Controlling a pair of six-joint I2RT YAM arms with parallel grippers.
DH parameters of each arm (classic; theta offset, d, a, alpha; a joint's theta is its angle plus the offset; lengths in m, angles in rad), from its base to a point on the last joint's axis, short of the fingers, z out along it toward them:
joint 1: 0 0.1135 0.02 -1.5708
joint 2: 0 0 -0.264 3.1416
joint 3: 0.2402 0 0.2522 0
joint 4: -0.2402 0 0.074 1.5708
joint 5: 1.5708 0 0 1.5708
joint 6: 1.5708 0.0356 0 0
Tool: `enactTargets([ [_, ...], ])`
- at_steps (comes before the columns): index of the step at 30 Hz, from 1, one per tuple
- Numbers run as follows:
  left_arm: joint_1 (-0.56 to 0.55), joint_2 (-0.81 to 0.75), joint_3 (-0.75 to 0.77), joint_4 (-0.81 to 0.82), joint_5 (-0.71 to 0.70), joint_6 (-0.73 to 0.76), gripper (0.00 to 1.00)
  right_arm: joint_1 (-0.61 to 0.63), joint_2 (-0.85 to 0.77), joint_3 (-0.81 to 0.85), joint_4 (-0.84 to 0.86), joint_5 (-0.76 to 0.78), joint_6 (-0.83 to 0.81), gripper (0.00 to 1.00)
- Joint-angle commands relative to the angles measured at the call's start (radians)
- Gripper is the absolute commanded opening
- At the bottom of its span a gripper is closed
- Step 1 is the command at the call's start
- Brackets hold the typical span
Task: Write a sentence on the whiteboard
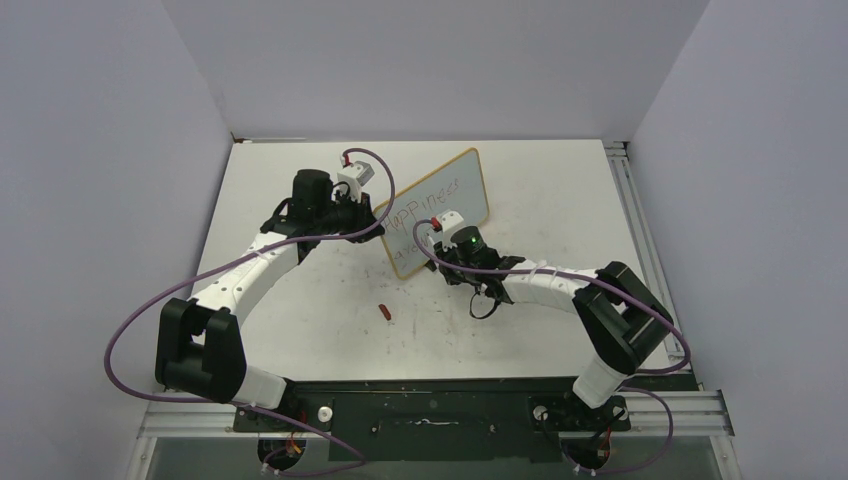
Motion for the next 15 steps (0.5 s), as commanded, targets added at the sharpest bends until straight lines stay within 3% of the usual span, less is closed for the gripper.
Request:
enactTargets([
  [1,-0.005,-0.03,0.026,0.022,0.016,0.012,0.0,-0.01,0.025,-0.008,0.022,0.025,0.017,0.05],
  [15,-0.005,-0.033,0.026,0.019,0.013,0.012,0.0,-0.017,0.042,-0.007,0.021,0.011,0.018,0.05],
])
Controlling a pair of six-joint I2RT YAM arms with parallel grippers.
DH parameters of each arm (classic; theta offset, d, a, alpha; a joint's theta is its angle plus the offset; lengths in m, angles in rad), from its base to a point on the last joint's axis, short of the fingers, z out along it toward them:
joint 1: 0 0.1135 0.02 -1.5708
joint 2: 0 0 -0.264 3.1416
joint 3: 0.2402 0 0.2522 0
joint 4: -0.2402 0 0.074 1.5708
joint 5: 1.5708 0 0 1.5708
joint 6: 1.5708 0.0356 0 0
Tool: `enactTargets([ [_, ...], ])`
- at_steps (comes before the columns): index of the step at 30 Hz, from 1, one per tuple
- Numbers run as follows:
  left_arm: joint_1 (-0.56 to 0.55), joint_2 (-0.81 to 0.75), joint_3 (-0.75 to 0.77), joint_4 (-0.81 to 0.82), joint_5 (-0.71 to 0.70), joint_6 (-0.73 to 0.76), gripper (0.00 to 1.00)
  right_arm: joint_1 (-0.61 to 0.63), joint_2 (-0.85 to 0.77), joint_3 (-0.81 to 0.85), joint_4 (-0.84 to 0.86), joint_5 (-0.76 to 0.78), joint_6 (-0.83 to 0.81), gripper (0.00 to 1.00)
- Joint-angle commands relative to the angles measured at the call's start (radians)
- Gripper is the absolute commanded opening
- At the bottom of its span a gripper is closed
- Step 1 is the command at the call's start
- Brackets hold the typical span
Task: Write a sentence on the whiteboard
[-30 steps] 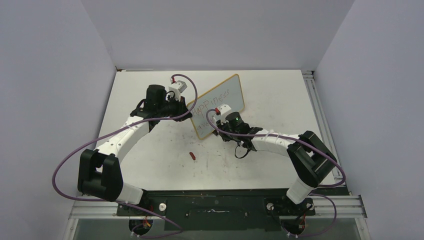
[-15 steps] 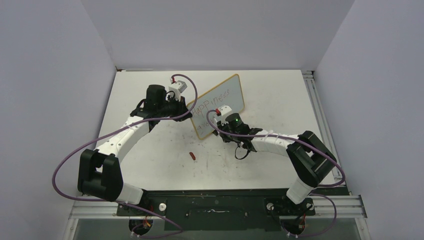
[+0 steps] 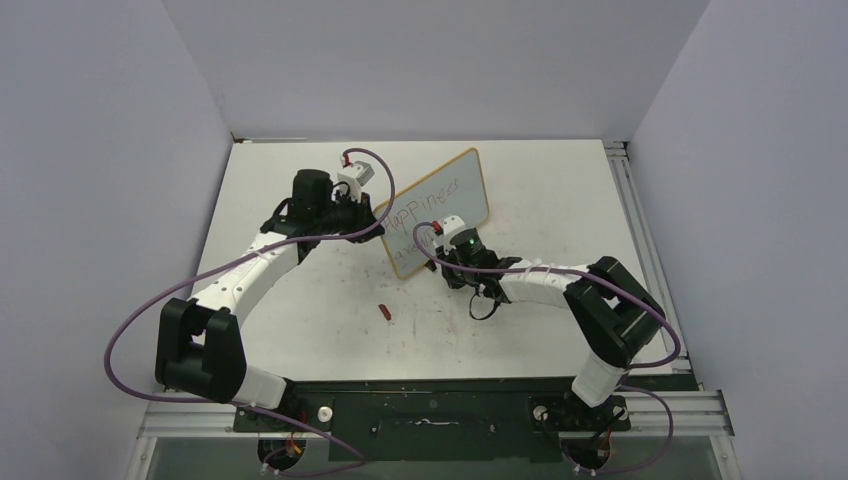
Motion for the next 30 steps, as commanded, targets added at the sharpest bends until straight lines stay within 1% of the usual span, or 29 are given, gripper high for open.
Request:
enactTargets([
  [1,-0.005,-0.032,0.026,0.02,0.014,0.012,0.0,-0.004,-0.006,0.0,0.026,-0.003,-0.008,0.05],
  [9,-0.005,-0.017,0.026,0.015,0.01,0.015,0.0,0.011,-0.005,-0.004,0.023,-0.044,-0.04,0.05],
  [14,-0.005,-0.015,0.03,0.014,0.006,0.017,0.0,0.027,-0.018,-0.022,0.031,-0.027,-0.036,0.05],
  [22,-0.005,-0.018,0.031,0.014,0.012,0.015,0.0,0.035,-0.146,-0.046,0.025,0.082,0.005,0.05],
  [26,-0.006,-0.019,0.03,0.013,0.016,0.014,0.0,0.026,-0.183,-0.029,-0.019,0.09,0.015,0.05],
  [30,-0.007,-0.029,0.024,0.018,0.011,0.014,0.0,-0.008,-0.196,-0.015,-0.046,0.043,0.009,0.05],
])
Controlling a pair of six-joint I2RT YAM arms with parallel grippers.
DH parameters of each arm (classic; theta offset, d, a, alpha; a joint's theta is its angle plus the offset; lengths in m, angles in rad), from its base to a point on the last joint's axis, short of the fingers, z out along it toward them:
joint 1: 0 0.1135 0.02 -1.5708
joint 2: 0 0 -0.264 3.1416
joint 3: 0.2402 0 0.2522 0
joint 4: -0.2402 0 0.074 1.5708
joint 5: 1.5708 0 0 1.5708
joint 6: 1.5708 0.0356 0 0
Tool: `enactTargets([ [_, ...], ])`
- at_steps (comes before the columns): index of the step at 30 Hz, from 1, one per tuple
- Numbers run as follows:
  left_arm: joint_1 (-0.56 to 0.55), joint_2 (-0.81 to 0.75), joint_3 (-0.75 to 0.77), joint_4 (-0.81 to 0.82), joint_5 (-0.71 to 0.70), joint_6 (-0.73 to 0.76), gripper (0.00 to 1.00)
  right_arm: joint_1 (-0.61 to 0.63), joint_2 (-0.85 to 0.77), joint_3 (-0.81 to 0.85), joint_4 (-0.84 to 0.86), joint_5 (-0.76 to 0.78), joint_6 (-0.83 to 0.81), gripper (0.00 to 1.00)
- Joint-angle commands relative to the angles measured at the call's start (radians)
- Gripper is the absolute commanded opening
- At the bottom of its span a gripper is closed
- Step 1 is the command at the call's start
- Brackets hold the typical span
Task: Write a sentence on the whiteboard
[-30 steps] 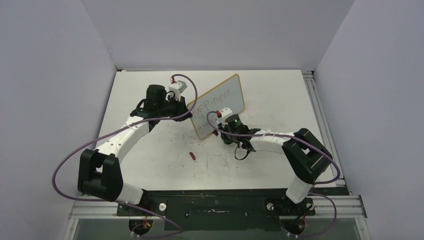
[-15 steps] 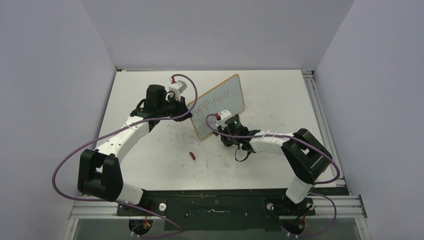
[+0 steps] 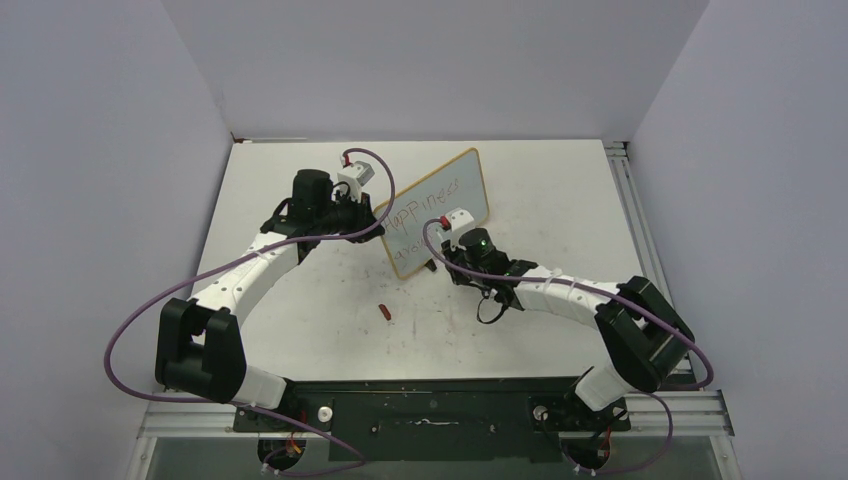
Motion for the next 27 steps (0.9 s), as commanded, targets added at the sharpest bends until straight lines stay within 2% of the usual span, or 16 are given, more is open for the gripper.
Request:
enactTargets([
  [1,-0.006,-0.03,0.023,0.018,0.011,0.013,0.0,-0.041,-0.032,0.036,-0.035,-0.019,0.005,0.05],
  [6,-0.008,-0.028,0.026,0.014,0.019,0.012,0.0,-0.091,-0.02,0.051,-0.051,-0.099,-0.022,0.05],
  [14,-0.011,-0.031,0.025,0.019,0.022,0.009,0.0,-0.149,0.001,0.099,-0.087,-0.136,-0.063,0.05],
  [27,-0.011,-0.037,0.025,0.017,0.019,0.011,0.0,-0.156,0.095,0.175,-0.089,-0.178,-0.082,0.05],
])
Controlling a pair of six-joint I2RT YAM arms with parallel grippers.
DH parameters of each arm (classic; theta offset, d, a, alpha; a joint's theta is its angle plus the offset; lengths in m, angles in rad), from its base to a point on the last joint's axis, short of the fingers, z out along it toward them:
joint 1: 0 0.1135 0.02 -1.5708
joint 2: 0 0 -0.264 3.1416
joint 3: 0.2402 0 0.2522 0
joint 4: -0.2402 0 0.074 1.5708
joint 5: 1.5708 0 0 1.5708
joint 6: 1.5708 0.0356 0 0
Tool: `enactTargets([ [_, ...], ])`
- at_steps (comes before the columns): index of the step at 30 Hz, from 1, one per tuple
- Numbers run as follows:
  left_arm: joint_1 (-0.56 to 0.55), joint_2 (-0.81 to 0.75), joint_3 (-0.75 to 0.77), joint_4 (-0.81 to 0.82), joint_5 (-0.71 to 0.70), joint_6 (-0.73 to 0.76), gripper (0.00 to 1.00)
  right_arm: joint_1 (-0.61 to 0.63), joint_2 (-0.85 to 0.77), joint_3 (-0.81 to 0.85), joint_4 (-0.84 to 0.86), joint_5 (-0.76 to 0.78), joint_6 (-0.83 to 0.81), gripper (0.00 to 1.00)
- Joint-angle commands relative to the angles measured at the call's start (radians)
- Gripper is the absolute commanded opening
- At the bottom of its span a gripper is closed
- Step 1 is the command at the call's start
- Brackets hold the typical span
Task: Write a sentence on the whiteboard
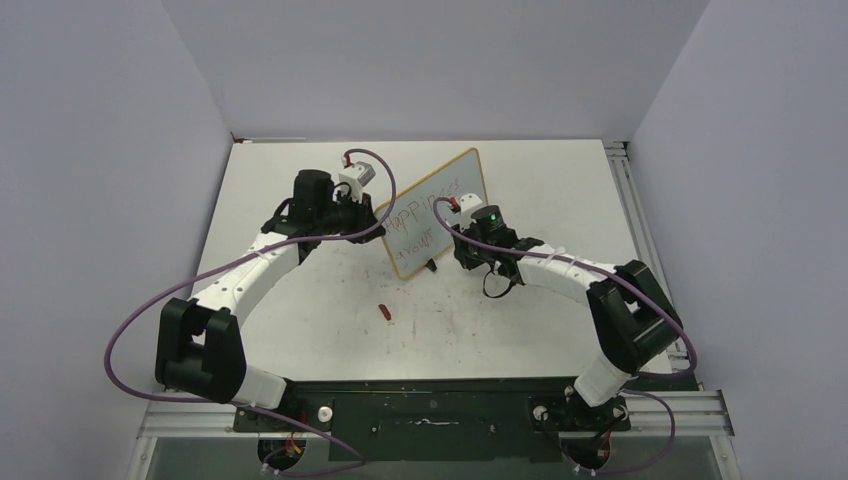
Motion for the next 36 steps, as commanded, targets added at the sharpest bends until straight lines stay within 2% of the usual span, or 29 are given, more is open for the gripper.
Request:
enactTargets([
  [1,-0.005,-0.036,0.025,0.018,0.018,0.012,0.0,-0.001,0.025,0.057,0.016,-0.02,-0.021,0.05],
  [15,-0.005,-0.034,0.025,0.018,0.02,0.013,0.0,0.0,0.073,0.083,-0.014,-0.017,-0.032,0.05],
  [36,-0.005,-0.036,0.025,0.018,0.018,0.013,0.0,0.007,0.1,-0.022,0.005,-0.045,0.005,0.05],
])
